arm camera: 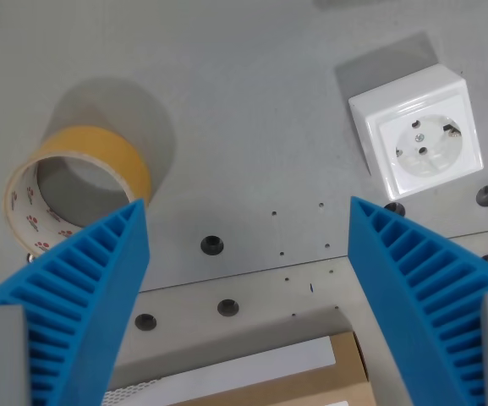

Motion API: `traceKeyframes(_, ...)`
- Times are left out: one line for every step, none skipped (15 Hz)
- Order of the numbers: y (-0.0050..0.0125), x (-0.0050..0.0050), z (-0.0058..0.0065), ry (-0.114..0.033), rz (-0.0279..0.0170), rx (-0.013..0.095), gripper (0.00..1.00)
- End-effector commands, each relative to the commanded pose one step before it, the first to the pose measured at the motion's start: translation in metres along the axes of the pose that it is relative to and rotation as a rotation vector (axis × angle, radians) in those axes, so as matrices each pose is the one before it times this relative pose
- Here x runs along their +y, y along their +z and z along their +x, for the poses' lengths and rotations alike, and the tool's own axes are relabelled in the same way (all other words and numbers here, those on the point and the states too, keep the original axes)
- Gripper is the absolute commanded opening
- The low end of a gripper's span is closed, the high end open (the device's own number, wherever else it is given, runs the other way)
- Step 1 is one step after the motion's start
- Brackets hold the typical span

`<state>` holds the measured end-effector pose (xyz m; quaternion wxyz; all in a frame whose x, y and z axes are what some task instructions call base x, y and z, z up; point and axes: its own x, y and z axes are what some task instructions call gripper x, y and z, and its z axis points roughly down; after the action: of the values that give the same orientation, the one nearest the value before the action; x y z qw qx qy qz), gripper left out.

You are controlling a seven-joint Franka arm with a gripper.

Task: Move above the white socket

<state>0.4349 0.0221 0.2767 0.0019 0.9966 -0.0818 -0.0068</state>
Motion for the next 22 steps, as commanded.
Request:
traceKeyframes(-0.00194,0.00007,0.00019,0.0008,0.00086,0.0045,1.00)
traceKeyframes(0.00001,0.00001,0.00000,0.0012,-0.00007,-0.0001,1.00)
traceKeyframes(0.00004,0.00004,0.00000,0.0023,-0.00007,-0.0002,1.00)
traceKeyframes(0.00009,0.00009,-0.00001,0.0042,-0.00009,0.0001,1.00)
traceKeyframes(0.00015,0.00015,-0.00002,0.0069,-0.00019,0.0004,1.00)
traceKeyframes(0.00023,0.00024,-0.00002,0.0104,0.00006,-0.0001,1.00)
traceKeyframes(0.00034,0.00035,-0.00004,0.0132,-0.00019,0.0005,1.00)
traceKeyframes(0.00047,0.00048,-0.00005,0.0155,-0.00023,0.0004,1.00)
traceKeyframes(0.00063,0.00063,-0.00007,0.0161,-0.00051,0.0007,1.00)
traceKeyframes(0.00079,0.00080,-0.00009,0.0181,-0.00039,0.0012,1.00)
traceKeyframes(0.00075,0.00077,-0.00008,0.0133,-0.00015,0.0024,1.00)
traceKeyframes(0.00090,0.00096,-0.00009,0.0187,-0.00057,0.0024,1.00)
traceKeyframes(0.00106,0.00113,-0.00011,0.0207,-0.00064,0.0032,1.00)
traceKeyframes(0.00123,0.00126,-0.00015,0.0209,-0.00056,0.0040,1.00)
traceKeyframes(0.00140,0.00138,-0.00018,0.0225,-0.00011,0.0046,1.00)
traceKeyframes(0.00157,0.00152,-0.00021,0.0270,0.00026,0.0056,1.00)
traceKeyframes(0.00174,0.00166,-0.00024,0.0260,0.00061,0.0075,1.00)
traceKeyframes(0.00192,0.00184,-0.00024,0.0313,0.00035,0.0073,1.00)
traceKeyframes(0.00210,0.00202,-0.00023,0.0305,-0.00008,0.0043,1.00)
traceKeyframes(0.00228,0.00220,-0.00019,0.0322,0.00061,0.0077,1.00)
traceKeyframes(0.00245,0.00233,-0.00013,0.0333,0.00071,0.0060,1.00)
traceKeyframes(0.00258,0.00241,-0.00007,0.0333,0.00123,0.0050,1.00)
